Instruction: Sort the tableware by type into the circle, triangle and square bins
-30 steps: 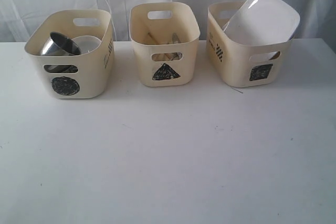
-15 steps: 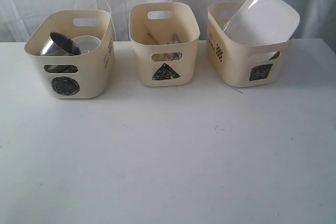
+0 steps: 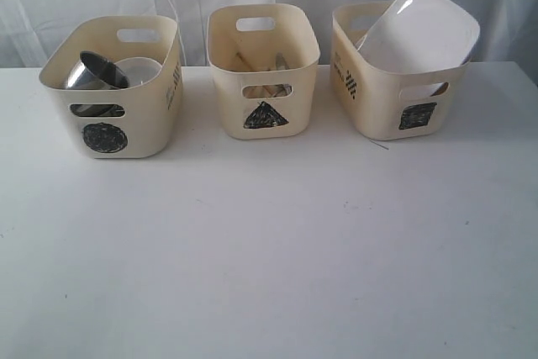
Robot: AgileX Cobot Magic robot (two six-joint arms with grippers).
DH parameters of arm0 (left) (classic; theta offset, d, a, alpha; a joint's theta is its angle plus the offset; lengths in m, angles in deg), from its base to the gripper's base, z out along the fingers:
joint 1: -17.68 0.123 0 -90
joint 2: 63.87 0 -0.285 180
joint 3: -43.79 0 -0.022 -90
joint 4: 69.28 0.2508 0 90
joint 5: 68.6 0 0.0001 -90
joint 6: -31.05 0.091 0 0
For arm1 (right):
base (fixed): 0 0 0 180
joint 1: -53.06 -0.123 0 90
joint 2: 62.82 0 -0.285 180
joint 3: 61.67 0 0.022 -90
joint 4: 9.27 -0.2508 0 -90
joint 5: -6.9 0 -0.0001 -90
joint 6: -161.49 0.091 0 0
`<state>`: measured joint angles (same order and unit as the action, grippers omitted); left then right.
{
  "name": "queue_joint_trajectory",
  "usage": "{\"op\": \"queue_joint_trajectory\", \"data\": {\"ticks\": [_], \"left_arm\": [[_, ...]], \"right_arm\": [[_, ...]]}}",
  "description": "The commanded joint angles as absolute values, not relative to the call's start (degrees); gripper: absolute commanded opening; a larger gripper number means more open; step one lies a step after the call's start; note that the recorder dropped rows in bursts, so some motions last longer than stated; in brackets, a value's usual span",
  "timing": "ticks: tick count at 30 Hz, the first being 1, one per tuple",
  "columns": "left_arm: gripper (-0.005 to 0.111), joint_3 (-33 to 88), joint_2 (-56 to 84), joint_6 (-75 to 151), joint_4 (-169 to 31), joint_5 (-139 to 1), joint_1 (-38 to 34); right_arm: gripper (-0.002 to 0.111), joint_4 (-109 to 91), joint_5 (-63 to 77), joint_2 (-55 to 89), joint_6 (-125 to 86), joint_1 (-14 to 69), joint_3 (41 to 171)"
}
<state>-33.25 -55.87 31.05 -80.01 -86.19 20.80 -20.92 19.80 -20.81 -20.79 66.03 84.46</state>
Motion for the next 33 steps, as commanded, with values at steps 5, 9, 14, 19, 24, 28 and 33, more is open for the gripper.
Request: {"op": "queue_joint_trajectory", "data": {"ticks": [5,9,14,19,24,28,33], "left_arm": [[0.0,-33.43,-56.08,31.05,-80.2,-86.19,20.41],[0.0,-33.43,-56.08,31.05,-79.28,-85.87,20.37],[0.0,-33.43,-56.08,31.05,-78.95,-86.14,20.37],[0.0,-33.43,-56.08,31.05,-78.95,-86.14,20.37],[0.0,-33.43,-56.08,31.05,-78.95,-86.14,20.37],[0.0,-33.43,-56.08,31.05,-78.95,-86.14,20.37],[0.0,-33.43,-56.08,31.05,-78.95,-86.14,20.37]], "right_arm": [[0.0,-27.33,37.72,-55.03,-23.03,64.79,68.92],[0.0,-35.58,63.46,-51.66,-21.92,64.9,69.79],[0.0,-38.57,76.86,-48.72,-13.3,64.9,69.12],[0.0,-37.74,76.62,-50.74,-18.51,64.9,69.1],[0.0,-41.22,46.35,-52.4,-40.99,64.53,65.5],[0.0,-44.11,21.24,-54.18,-59.95,62.91,54.86],[0.0,-24.94,20.09,-55.03,-60.08,59.07,41.12]]}}
